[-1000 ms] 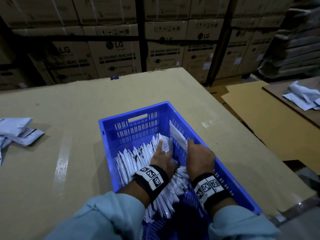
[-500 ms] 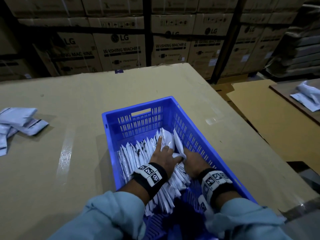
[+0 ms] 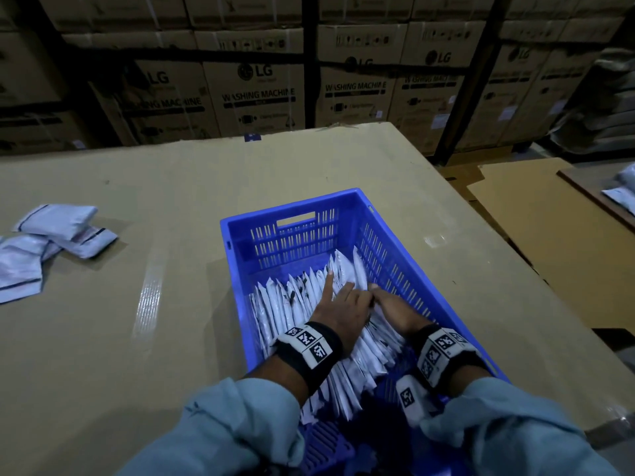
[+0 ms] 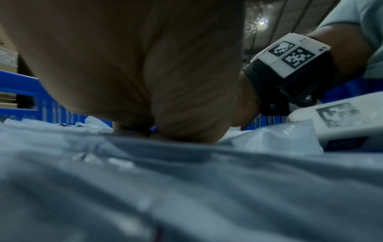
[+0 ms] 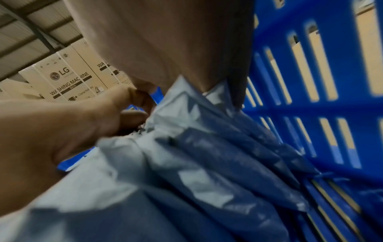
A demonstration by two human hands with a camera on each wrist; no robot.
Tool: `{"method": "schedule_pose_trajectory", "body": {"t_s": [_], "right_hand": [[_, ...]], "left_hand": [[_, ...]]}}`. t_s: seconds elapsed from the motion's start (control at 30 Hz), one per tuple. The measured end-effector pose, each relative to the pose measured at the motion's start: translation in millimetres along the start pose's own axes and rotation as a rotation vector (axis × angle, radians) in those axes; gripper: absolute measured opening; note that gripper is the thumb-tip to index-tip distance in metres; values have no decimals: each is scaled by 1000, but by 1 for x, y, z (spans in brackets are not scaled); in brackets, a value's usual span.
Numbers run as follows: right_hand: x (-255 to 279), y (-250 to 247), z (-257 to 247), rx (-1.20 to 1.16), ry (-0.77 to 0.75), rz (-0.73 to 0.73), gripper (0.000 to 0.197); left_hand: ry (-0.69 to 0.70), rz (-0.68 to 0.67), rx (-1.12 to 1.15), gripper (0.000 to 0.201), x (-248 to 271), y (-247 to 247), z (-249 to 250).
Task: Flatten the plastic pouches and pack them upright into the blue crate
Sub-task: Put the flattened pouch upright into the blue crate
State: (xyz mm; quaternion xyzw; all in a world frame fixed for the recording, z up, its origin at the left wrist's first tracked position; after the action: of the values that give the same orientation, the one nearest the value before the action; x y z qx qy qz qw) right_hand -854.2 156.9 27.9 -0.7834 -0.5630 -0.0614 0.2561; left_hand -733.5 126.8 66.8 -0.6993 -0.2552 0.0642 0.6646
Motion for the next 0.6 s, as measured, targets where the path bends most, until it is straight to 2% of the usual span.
{"method": "schedule_pose_trajectory", "body": {"t_s": [0.1, 0.13, 0.3, 0.37, 0.47, 0.53, 0.6], "right_hand": [[13, 7, -6, -49, 46, -66, 79], [16, 9, -11, -86, 60, -78, 86], [18, 10, -11, -237, 84, -74, 84], [20, 10, -9, -220, 100, -77, 83], [17, 10, -9, -235, 46, -24, 66], [12, 6, -3, -128, 83, 108, 69], [13, 9, -3, 67, 138, 122, 55]], "left_hand": [[-26, 32, 51, 112, 1, -5, -5], [-27, 33, 38, 112, 1, -6, -6], [-65, -18, 24, 133, -7, 6, -13], [-62, -43, 18, 131, -8, 8, -16], [-77, -73, -81, 127, -9, 8, -18], [-95, -93, -146, 125, -10, 7, -18], [-108, -95, -161, 122, -10, 6, -17]]}}
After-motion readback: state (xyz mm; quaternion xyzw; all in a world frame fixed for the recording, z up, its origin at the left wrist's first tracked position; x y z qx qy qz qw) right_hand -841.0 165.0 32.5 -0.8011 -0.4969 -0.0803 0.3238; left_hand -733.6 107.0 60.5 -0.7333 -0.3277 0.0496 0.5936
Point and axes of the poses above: each hand's wrist, its own x-axis away from the middle knuckle, its own y-axis out of the palm, z = x × y, the point moved 6 cm from there along -x, towards the middle knuckle, and after that the axes turned 2 degrees about x, right-handed, at the moved point
